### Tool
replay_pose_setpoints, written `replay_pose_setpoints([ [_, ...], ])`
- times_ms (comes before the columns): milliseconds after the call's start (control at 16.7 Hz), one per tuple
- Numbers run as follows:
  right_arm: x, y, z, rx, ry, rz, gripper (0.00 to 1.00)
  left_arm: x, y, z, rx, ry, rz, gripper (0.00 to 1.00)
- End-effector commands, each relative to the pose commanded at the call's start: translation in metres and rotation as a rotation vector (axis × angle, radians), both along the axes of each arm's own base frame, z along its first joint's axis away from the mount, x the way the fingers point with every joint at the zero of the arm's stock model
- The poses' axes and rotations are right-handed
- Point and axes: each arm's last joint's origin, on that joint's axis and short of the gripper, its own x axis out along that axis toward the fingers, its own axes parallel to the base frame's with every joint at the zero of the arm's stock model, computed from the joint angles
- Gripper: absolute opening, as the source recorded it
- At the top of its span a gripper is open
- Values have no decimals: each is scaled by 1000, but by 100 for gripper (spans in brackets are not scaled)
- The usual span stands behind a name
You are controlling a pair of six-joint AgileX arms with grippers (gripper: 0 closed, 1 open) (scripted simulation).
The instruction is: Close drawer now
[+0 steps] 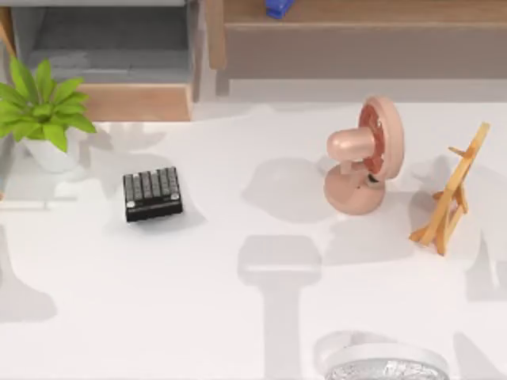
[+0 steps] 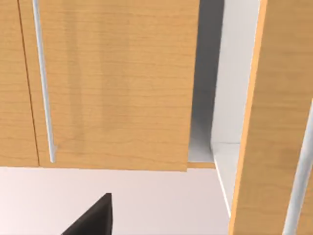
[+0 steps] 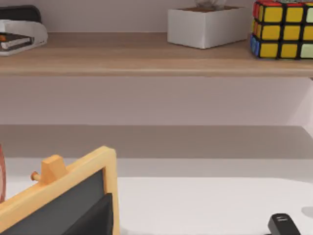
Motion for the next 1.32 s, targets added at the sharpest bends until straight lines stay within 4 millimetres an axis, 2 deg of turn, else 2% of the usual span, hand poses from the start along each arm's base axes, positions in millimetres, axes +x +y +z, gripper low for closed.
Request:
replay_pose_setpoints([
  [120,0,0,0,0,0,0,100,2,6,-6,22,10,-23,100],
  [480,0,0,0,0,0,0,100,3,5,-6,22,12,-27,100],
  [780,0,0,0,0,0,0,100,26,6,-6,24,11,-25,100],
  [1020,0,0,0,0,0,0,100,27,6,-6,24,11,-25,100],
  [1320,0,0,0,0,0,0,100,27,6,-6,24,11,-25,62],
])
